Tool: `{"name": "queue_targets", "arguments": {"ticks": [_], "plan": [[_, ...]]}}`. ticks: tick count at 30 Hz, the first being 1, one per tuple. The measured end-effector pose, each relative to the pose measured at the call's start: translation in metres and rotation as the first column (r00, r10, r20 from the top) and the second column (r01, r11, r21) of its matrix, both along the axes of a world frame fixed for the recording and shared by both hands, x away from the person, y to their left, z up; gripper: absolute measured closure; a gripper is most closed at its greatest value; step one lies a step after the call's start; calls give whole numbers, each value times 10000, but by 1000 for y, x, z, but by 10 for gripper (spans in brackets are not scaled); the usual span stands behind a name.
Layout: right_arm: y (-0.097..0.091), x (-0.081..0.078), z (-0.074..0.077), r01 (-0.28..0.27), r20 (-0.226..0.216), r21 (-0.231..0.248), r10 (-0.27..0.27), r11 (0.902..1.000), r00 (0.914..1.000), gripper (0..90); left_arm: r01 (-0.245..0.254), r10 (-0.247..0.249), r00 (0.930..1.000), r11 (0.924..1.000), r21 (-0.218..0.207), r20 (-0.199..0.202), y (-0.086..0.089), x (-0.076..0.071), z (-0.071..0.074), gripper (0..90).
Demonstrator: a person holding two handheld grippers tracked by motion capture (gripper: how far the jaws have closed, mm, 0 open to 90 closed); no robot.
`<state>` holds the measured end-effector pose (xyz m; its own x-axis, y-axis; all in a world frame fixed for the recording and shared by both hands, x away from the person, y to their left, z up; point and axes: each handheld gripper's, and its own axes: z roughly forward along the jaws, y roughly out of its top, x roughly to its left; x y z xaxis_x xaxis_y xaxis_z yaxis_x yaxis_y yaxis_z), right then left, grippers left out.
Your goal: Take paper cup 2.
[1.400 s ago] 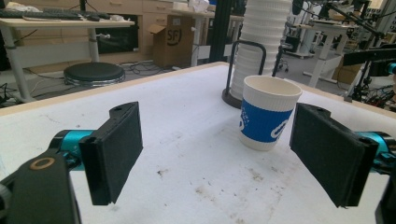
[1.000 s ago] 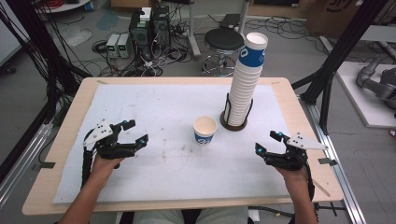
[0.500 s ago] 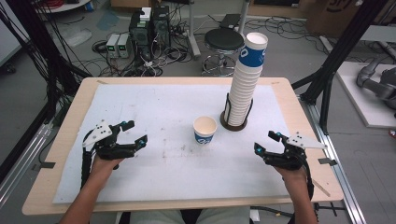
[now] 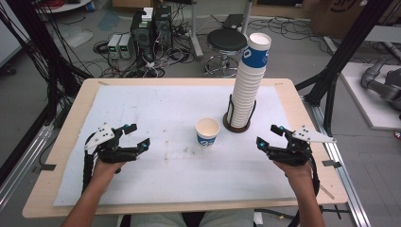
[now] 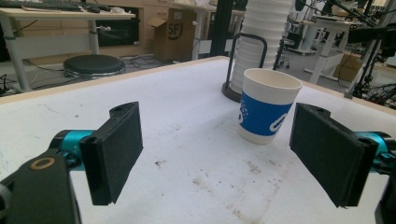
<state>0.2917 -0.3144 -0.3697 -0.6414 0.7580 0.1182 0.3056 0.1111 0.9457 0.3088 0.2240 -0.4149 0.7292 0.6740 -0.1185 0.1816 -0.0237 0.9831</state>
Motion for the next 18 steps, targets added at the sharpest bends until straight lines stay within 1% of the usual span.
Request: {"name": "queue_targets", "arguments": {"ticks": [1, 2, 3, 4, 5, 8, 9, 13, 14, 15, 16, 18], "plan": [[3, 3, 6, -198, 44, 28, 198, 9998, 9998, 198, -9, 9, 10000, 10000, -30, -21, 0, 0, 0, 172], [5, 5, 9, -246, -3, 11, 246, 9997, 9997, 198, 8, -8, 10000, 10000, -46, -12, 1, 0, 0, 172], [5, 5, 9, -246, -3, 11, 246, 9997, 9997, 198, -5, 5, 10000, 10000, -70, -1, 1, 0, 0, 172], [8, 9, 16, -303, -11, 24, 303, 9995, 9995, 198, 34, -34, 10000, 10000, -78, -13, 1, 0, 0, 172], [8, 9, 16, -303, -11, 24, 303, 9995, 9995, 198, 68, -69, 10000, 9999, -111, -14, 1, 0, 0, 172], [11, 16, 26, -299, 52, 46, 299, 9995, 9995, 199, 100, -100, 9999, 9999, -106, -17, 2, 0, 0, 172], [14, 21, 33, -347, 111, 72, 346, 9994, 9993, 198, 70, -70, 10000, 9999, -151, -18, 1, 0, 0, 172], [22, 29, 47, -550, 55, -121, 551, 9984, 9985, 198, 104, -105, 9999, 9998, -161, -19, 2, 0, -1, 172], [22, 29, 47, -550, 55, -121, 551, 9984, 9985, 198, 121, -121, 9999, 9998, -157, -30, 2, 0, 0, 172], [24, 32, 50, -539, 46, -160, 540, 9984, 9985, 198, 122, -123, 9999, 9998, -164, -28, 2, 0, 0, 172], [28, 36, 58, -474, 28, -248, 475, 9986, 9989, 198, 112, -113, 9999, 9998, -165, -42, 2, 0, 0, 172], [32, 40, 65, -556, 29, -383, 557, 9977, 9984, 198, 110, -111, 9999, 9998, -176, -41, 3, 0, -1, 172]]}}
